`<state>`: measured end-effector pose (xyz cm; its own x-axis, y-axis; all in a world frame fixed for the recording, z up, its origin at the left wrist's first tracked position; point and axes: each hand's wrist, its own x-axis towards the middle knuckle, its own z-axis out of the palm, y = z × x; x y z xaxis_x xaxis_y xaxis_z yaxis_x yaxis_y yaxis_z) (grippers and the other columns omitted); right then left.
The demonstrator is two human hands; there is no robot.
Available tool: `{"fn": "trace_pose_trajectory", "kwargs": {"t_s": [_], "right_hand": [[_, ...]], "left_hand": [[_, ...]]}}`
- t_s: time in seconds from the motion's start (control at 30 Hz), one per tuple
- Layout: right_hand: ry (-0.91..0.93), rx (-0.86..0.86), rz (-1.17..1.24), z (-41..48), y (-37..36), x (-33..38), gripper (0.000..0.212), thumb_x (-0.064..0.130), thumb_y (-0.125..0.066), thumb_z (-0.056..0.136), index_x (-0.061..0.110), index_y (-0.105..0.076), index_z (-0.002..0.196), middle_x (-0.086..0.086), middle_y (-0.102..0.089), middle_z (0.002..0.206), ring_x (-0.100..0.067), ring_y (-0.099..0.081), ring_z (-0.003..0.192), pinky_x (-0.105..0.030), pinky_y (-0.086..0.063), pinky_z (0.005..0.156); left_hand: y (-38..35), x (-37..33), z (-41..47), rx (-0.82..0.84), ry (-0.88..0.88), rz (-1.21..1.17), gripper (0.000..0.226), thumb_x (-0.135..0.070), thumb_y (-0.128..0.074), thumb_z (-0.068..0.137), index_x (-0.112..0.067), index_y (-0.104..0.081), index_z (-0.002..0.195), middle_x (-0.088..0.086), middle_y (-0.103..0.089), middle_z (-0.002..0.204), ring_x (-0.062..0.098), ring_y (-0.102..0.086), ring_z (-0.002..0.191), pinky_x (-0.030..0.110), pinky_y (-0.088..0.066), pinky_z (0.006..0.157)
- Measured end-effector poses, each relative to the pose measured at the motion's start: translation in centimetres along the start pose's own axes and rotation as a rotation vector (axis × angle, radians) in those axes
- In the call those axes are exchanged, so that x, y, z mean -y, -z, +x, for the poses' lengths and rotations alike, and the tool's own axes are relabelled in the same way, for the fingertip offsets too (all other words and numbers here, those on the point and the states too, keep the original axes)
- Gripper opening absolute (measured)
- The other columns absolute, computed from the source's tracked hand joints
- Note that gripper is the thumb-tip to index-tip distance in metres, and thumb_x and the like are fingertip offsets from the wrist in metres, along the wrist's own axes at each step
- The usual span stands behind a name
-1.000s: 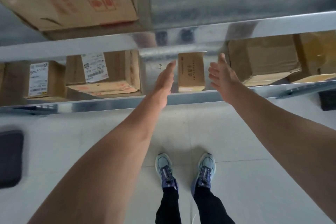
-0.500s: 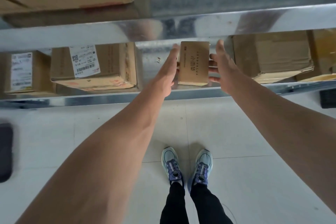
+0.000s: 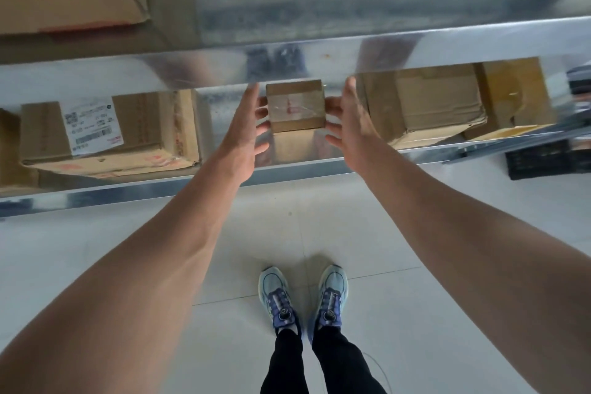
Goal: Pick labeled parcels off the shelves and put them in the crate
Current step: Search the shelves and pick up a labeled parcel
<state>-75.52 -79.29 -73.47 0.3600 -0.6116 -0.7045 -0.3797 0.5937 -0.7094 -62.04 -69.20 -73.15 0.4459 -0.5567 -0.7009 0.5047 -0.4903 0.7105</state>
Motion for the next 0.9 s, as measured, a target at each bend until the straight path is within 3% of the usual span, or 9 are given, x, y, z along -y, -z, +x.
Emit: {"fn": "trace_pose_trajectory", "kwargs": {"t_s": [0.07, 0.13, 0.27, 0.4, 0.47, 0.67, 0.8, 0.9], "right_hand": [[0.000, 0.015, -0.027, 0.0, -0.1, 0.2, 0.084, 0.073, -0.010, 0.100, 0.018, -0.054, 0.146, -0.010, -0.053, 0.153, -0.033, -0.047, 0.141, -0.050, -0.032, 0.118], [0.022, 0.004, -0.030, 0.1, 0.3, -0.1, 0.083, 0.073, -0.010, 0.100, 0.019, -0.054, 0.146, -0.008, -0.060, 0.144, -0.032, -0.054, 0.134, -0.049, -0.038, 0.115], [0.082, 0.016, -0.014, -0.1, 0.8, -0.6, 0.072, 0.063, -0.007, 0.105, 0.025, -0.068, 0.103, 0.006, -0.076, 0.096, -0.011, -0.072, 0.094, -0.029, -0.055, 0.089], [0.119, 0.016, -0.006, -0.3, 0.7, -0.9, 0.084, 0.069, -0.009, 0.103, 0.013, -0.065, 0.130, -0.008, -0.073, 0.120, -0.023, -0.066, 0.117, -0.049, -0.043, 0.113], [0.093, 0.022, -0.003, 0.0, 0.7, -1.0, 0.086, 0.071, -0.011, 0.101, 0.010, -0.059, 0.139, -0.009, -0.069, 0.131, -0.026, -0.061, 0.126, -0.053, -0.037, 0.118], [0.071, 0.061, -0.037, 0.5, 0.4, -1.9, 0.081, 0.068, -0.015, 0.103, 0.011, -0.046, 0.151, -0.009, -0.058, 0.147, -0.024, -0.053, 0.134, -0.042, -0.037, 0.116], [0.044, 0.059, -0.050, 0.7, -0.1, -2.3, 0.081, 0.068, -0.014, 0.103, 0.011, -0.041, 0.155, -0.010, -0.055, 0.151, -0.027, -0.051, 0.139, -0.044, -0.036, 0.118], [0.038, 0.048, -0.038, 0.7, -0.2, -2.5, 0.077, 0.065, -0.014, 0.105, 0.013, -0.041, 0.155, -0.009, -0.055, 0.150, -0.026, -0.051, 0.138, -0.044, -0.036, 0.117]], "left_hand": [[-0.1, -0.1, -0.1, -0.024, 0.010, -0.028, 0.046, -0.066, -0.035, 0.101, -0.030, -0.064, 0.105, -0.007, -0.066, 0.114, 0.010, -0.060, 0.103, 0.049, -0.037, 0.106], [0.0, -0.1, -0.4, -0.015, 0.006, -0.052, 0.054, -0.066, -0.034, 0.101, -0.026, -0.067, 0.115, -0.003, -0.069, 0.116, 0.014, -0.062, 0.108, 0.050, -0.037, 0.106], [0.1, 0.2, -1.0, -0.005, -0.027, -0.103, 0.064, -0.067, -0.031, 0.100, -0.024, -0.061, 0.136, 0.002, -0.068, 0.127, 0.019, -0.058, 0.123, 0.051, -0.035, 0.104], [0.0, 0.9, -1.4, 0.016, -0.041, -0.095, 0.078, -0.079, -0.030, 0.093, -0.024, -0.061, 0.138, -0.001, -0.062, 0.139, 0.019, -0.049, 0.135, 0.058, -0.025, 0.115], [0.2, 1.2, -1.6, 0.009, -0.029, -0.075, 0.087, -0.085, -0.033, 0.084, -0.023, -0.060, 0.139, -0.001, -0.058, 0.144, 0.020, -0.048, 0.137, 0.058, -0.026, 0.115], [0.5, 1.8, -1.2, 0.035, -0.016, -0.070, 0.078, -0.077, -0.030, 0.095, -0.023, -0.053, 0.146, -0.005, -0.054, 0.145, 0.012, -0.052, 0.124, 0.054, -0.030, 0.116], [0.4, 1.9, -1.0, 0.053, 0.015, -0.049, 0.076, -0.074, -0.027, 0.097, -0.024, -0.046, 0.151, -0.003, -0.045, 0.157, 0.013, -0.047, 0.125, 0.053, -0.027, 0.114], [0.4, 2.3, -0.7, 0.069, 0.016, -0.055, 0.074, -0.072, -0.026, 0.099, -0.024, -0.045, 0.152, -0.004, -0.048, 0.154, 0.013, -0.046, 0.127, 0.052, -0.026, 0.114]]}}
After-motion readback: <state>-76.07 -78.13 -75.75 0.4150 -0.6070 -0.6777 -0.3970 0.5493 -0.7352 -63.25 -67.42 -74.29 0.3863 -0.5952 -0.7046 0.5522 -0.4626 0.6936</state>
